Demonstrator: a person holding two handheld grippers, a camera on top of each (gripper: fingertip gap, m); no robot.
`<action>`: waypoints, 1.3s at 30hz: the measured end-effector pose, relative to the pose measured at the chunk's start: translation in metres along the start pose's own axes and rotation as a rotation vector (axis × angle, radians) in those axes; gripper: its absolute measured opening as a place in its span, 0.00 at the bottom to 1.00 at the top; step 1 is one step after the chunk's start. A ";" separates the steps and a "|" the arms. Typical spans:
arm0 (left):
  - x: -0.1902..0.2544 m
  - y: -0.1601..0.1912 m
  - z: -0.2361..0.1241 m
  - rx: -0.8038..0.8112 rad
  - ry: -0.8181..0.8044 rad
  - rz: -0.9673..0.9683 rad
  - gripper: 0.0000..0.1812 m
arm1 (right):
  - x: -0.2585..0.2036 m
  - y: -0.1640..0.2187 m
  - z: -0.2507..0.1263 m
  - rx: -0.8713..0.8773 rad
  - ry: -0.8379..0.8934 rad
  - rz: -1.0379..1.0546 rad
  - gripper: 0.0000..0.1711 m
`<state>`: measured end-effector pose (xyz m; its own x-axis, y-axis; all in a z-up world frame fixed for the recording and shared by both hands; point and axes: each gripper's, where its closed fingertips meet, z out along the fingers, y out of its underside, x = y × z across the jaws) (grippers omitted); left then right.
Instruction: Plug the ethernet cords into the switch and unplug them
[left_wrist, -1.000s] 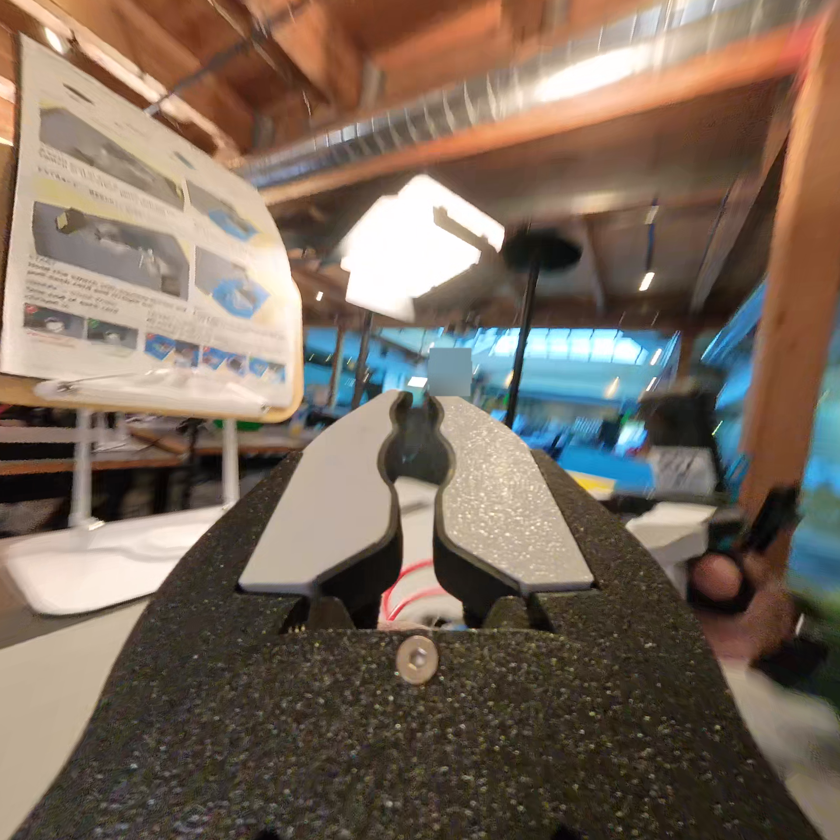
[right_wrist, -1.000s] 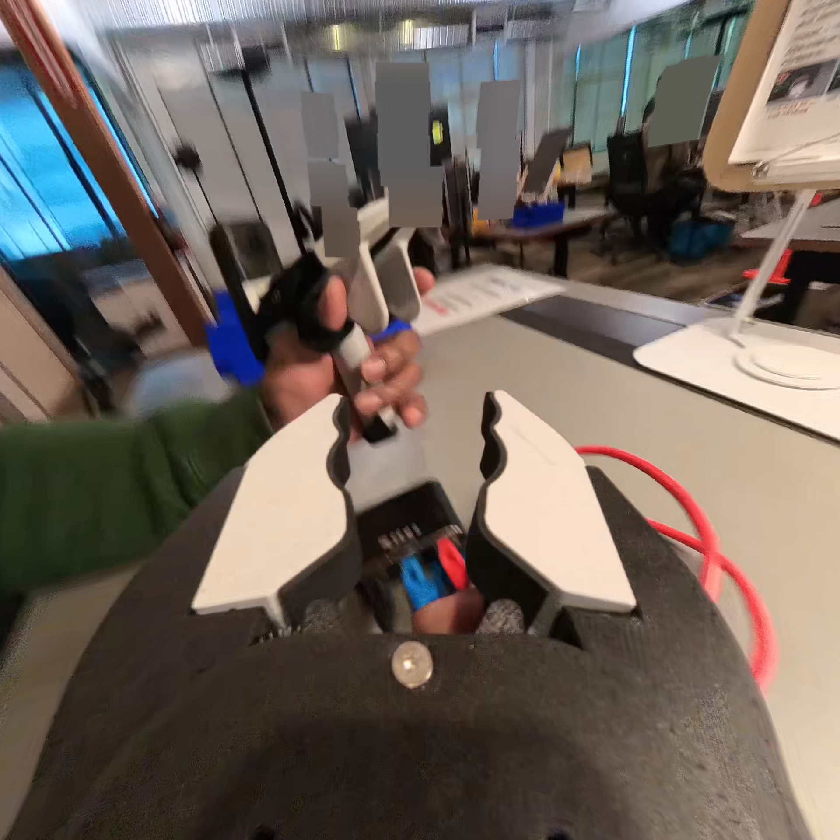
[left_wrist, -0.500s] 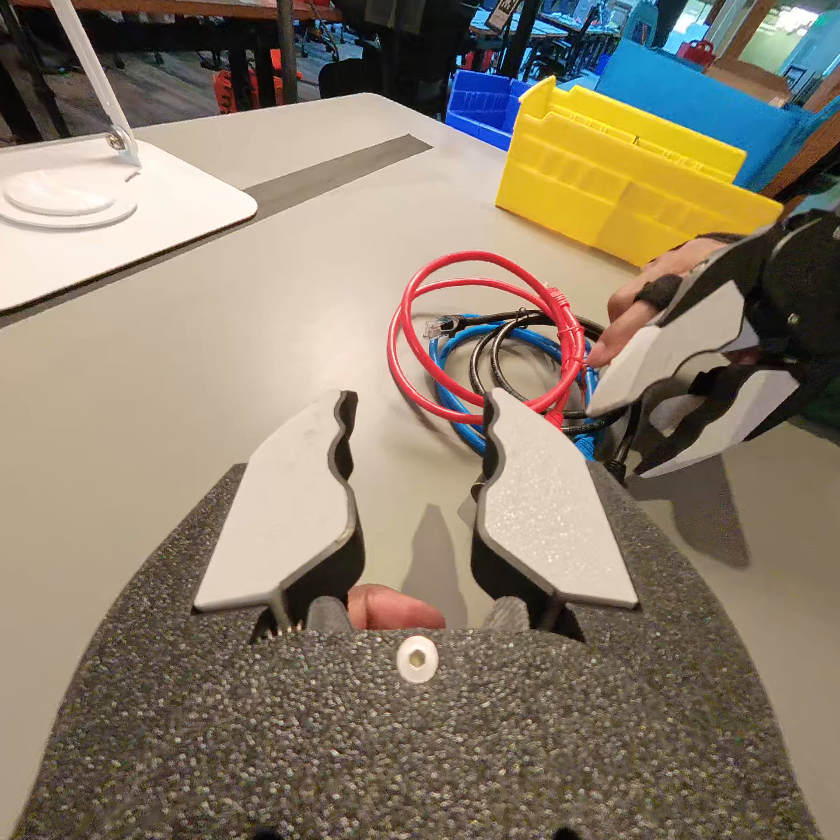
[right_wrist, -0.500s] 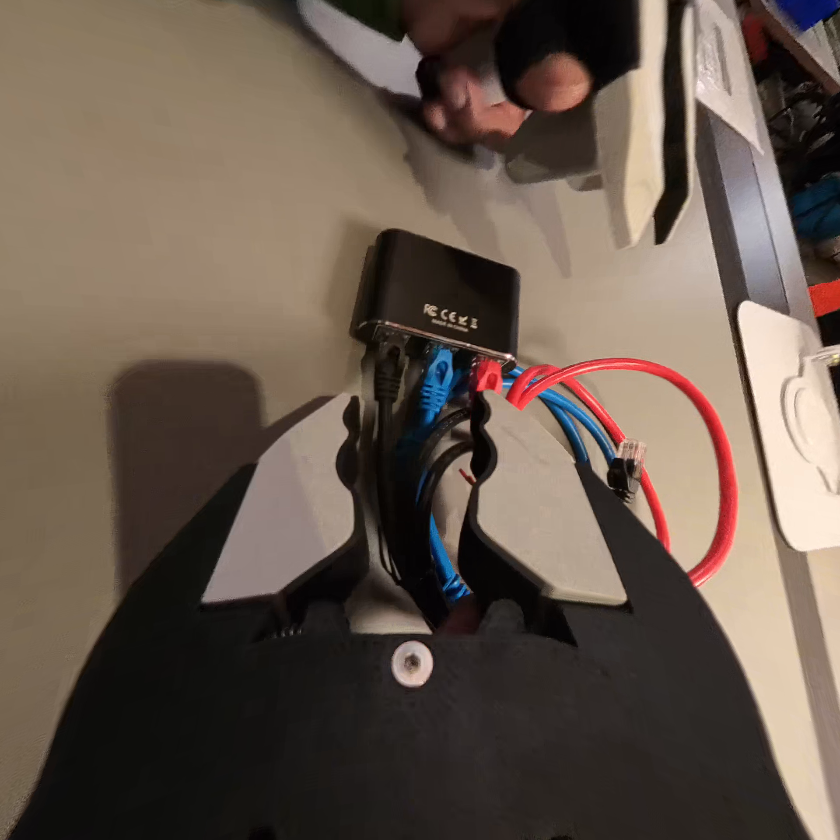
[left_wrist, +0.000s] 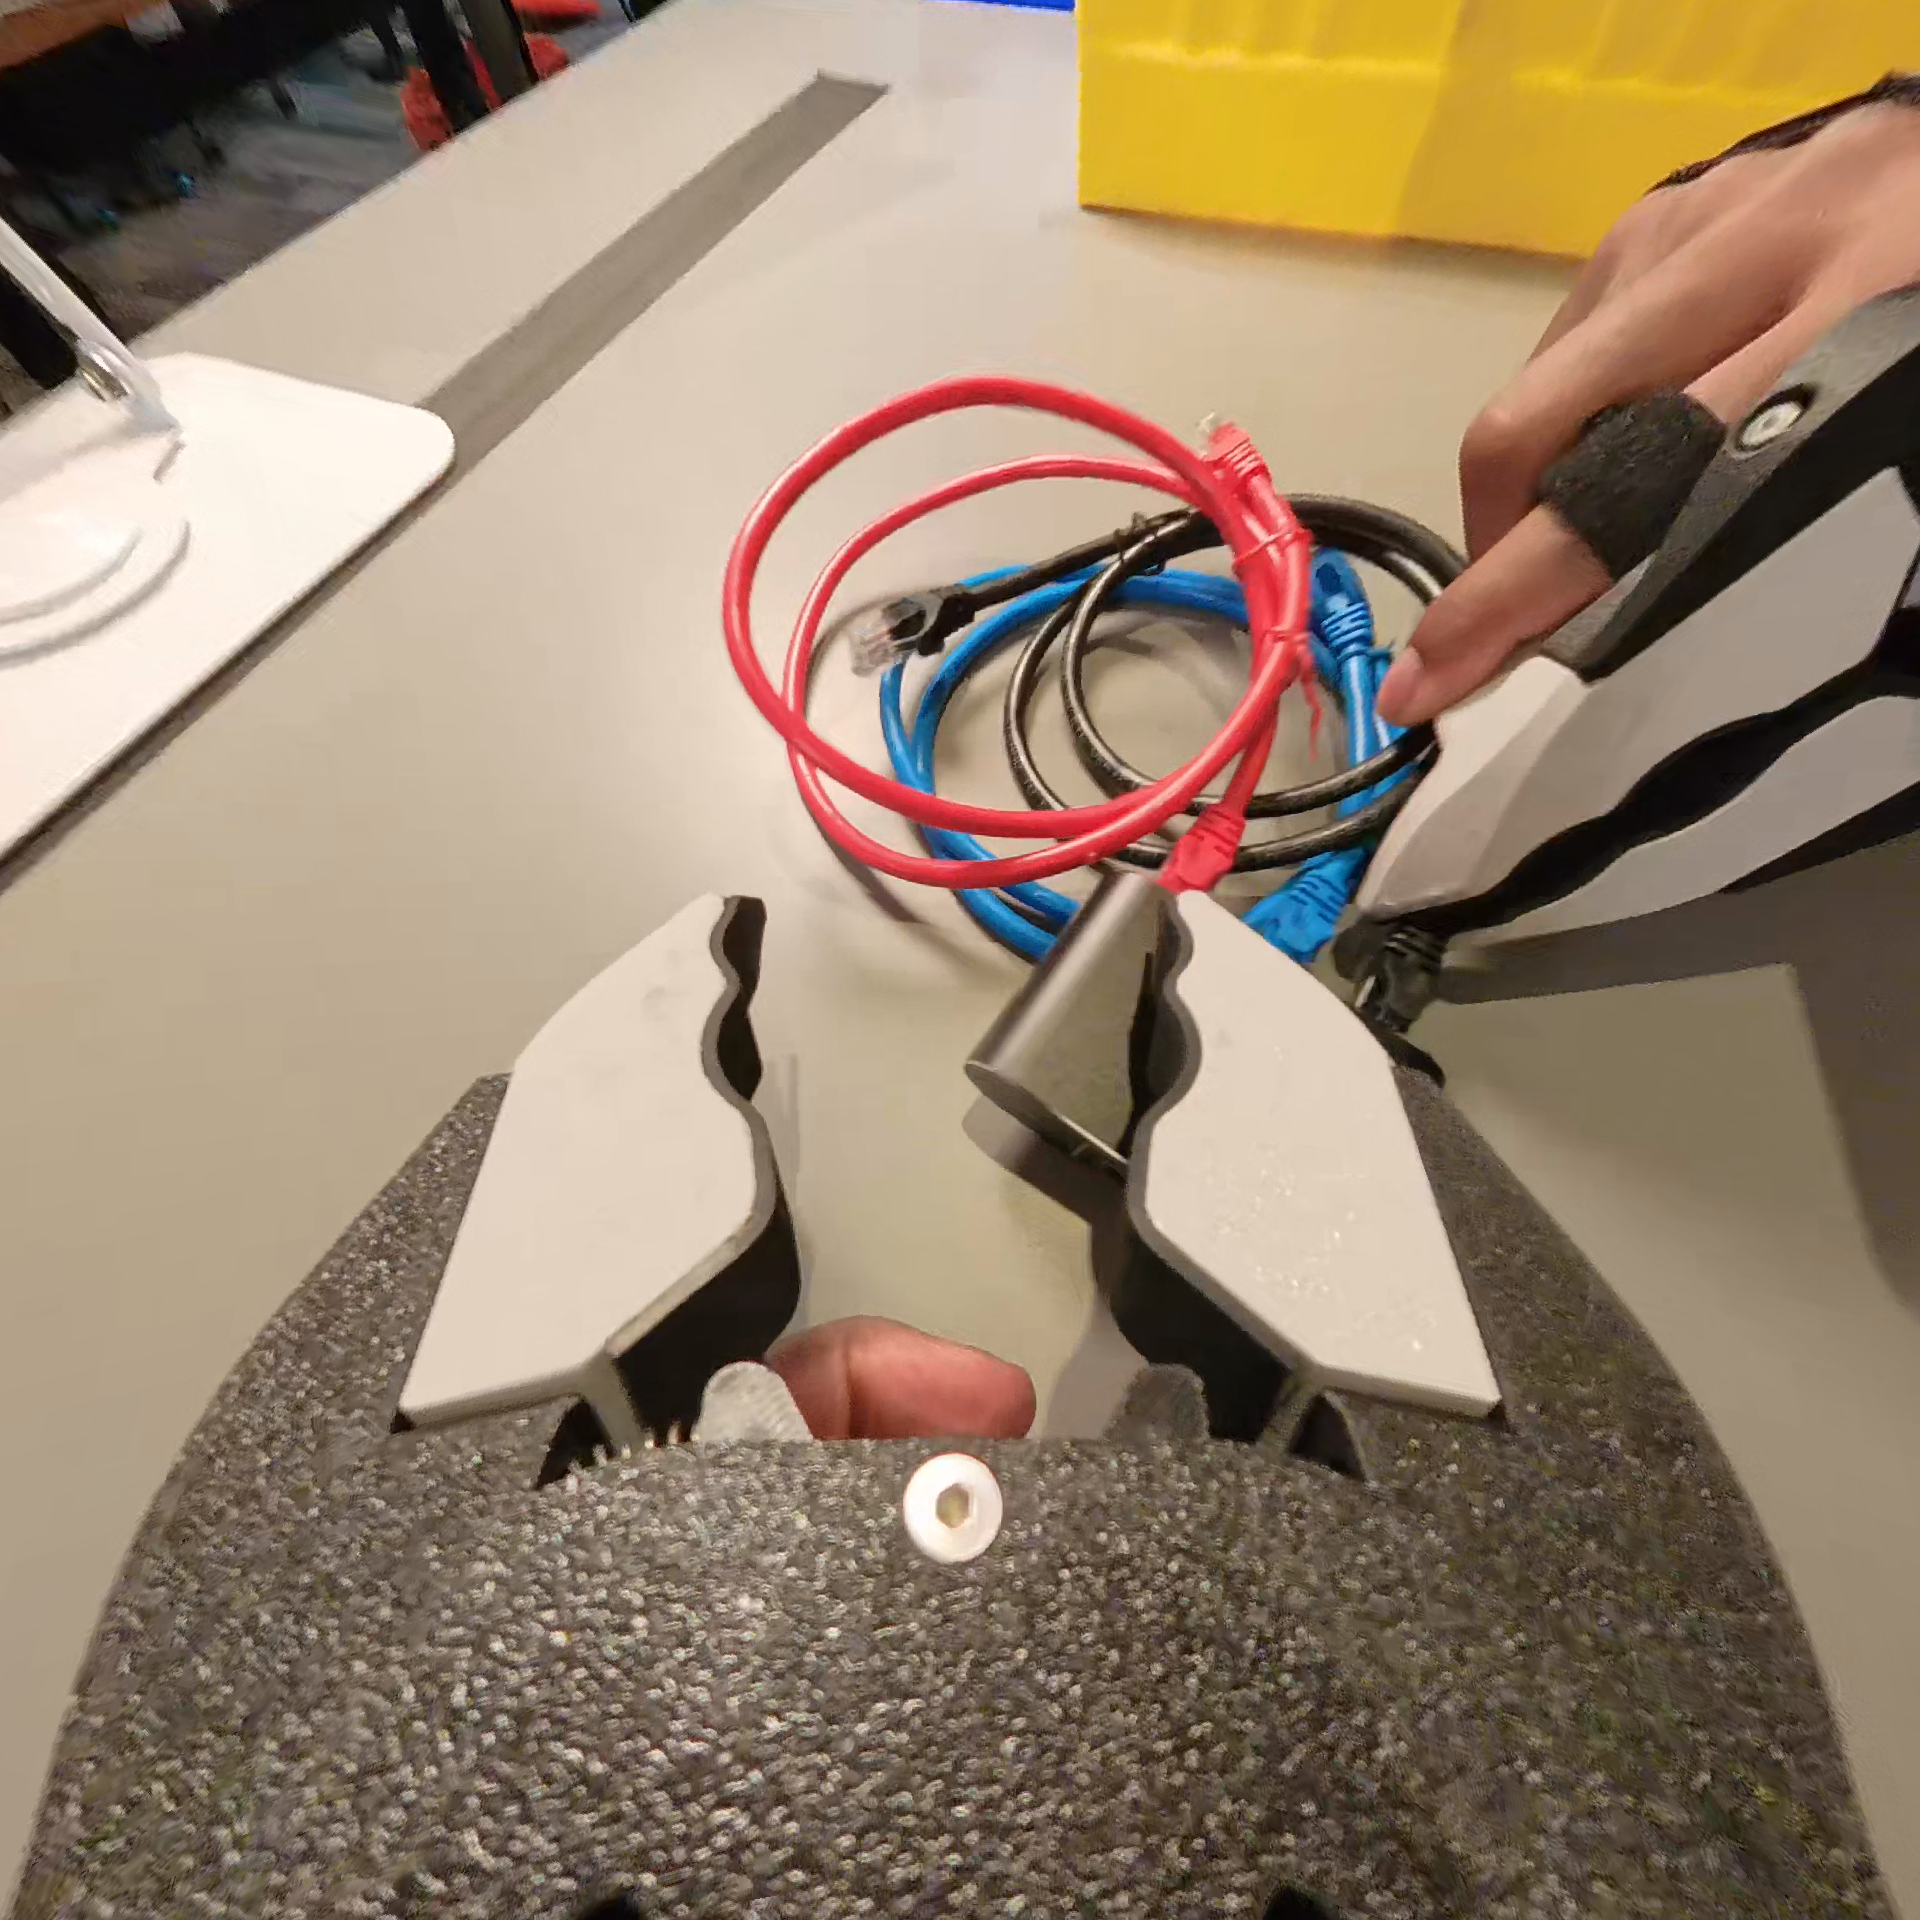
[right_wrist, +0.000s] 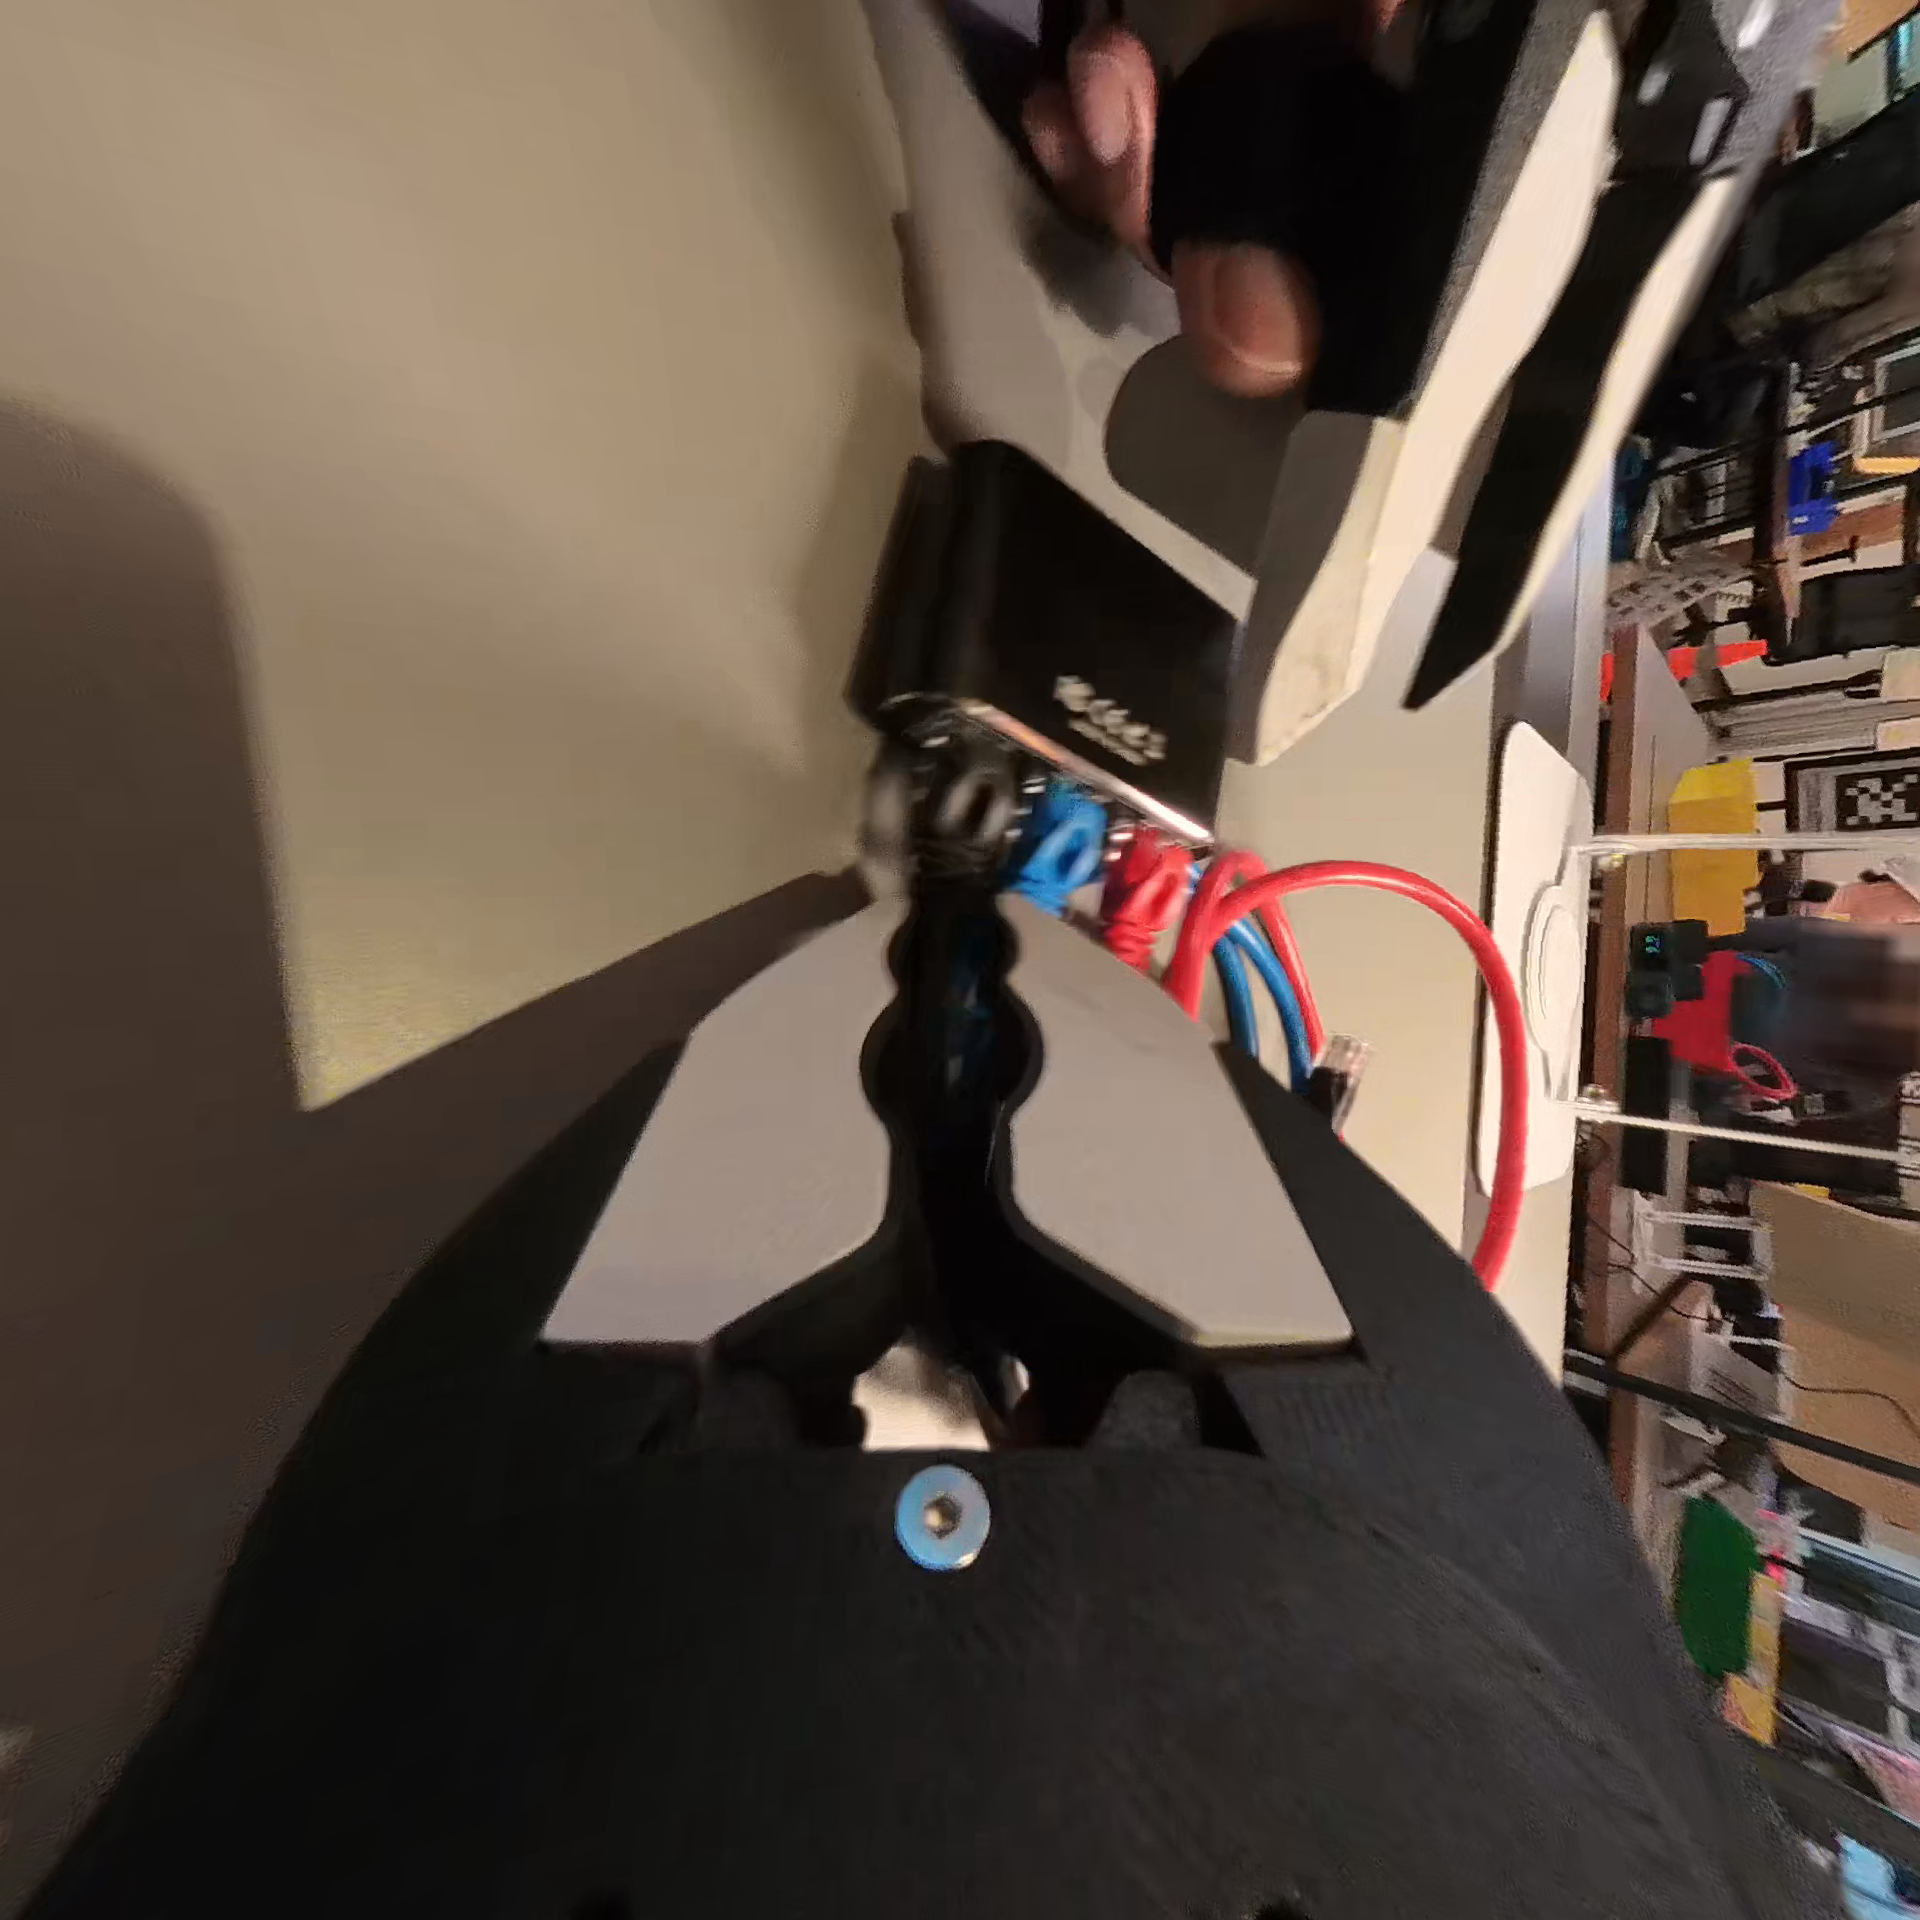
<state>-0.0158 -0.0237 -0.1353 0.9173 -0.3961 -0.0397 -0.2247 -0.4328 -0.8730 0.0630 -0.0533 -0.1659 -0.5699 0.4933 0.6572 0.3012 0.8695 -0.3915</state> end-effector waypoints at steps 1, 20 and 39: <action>-0.001 -0.004 -0.002 0.027 -0.013 0.021 0.41 | 0.004 0.002 0.002 -0.022 0.037 -0.005 0.05; 0.038 -0.022 -0.018 0.244 -0.251 0.934 0.37 | 0.051 -0.006 -0.027 0.197 0.305 0.004 0.04; 0.027 -0.017 0.001 -0.014 -0.454 1.044 0.16 | 0.055 -0.011 -0.022 0.156 0.437 -0.126 0.21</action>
<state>0.0128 -0.0257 -0.1222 0.3138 -0.2394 -0.9188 -0.9495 -0.0738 -0.3050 0.0450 -0.0350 -0.1112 -0.2103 0.3775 0.9018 0.1134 0.9256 -0.3610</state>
